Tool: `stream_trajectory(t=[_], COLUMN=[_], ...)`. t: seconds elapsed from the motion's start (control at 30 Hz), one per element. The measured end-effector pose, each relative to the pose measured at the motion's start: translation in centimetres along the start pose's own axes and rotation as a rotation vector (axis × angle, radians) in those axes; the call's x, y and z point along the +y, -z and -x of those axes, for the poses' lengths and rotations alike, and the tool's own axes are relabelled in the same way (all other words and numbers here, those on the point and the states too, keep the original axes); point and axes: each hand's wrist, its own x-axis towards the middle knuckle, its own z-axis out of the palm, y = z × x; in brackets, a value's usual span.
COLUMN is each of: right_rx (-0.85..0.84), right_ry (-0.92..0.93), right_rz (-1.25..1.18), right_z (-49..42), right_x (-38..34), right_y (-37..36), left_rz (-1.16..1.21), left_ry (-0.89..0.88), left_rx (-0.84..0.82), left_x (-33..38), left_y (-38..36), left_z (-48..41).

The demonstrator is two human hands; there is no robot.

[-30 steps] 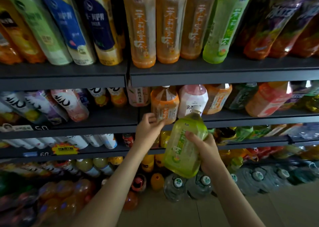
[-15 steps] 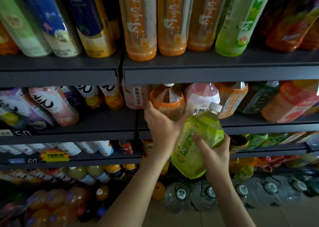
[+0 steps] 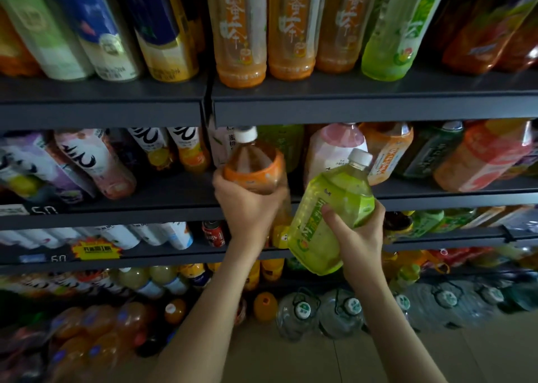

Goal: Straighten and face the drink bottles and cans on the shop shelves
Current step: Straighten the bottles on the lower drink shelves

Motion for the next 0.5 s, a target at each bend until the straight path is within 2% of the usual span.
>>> stream_trajectory(t=[0.23,0.5], right_rx=[-0.125,-0.236], right_ry=[0.114,0.252], right_rz=[0.065,0.208], right_z=[-0.1,-1.7], right_x=[-0.1,0.5], right_y=[-5.4,-11.0], left_rz=[-0.041,-0.028], left_ry=[0.116,0.086], left_rx=[0.066,0.110], left_x=[-1.6,-2.7], left_y=[6.6,11.2], left_z=[-0.8,-3.7])
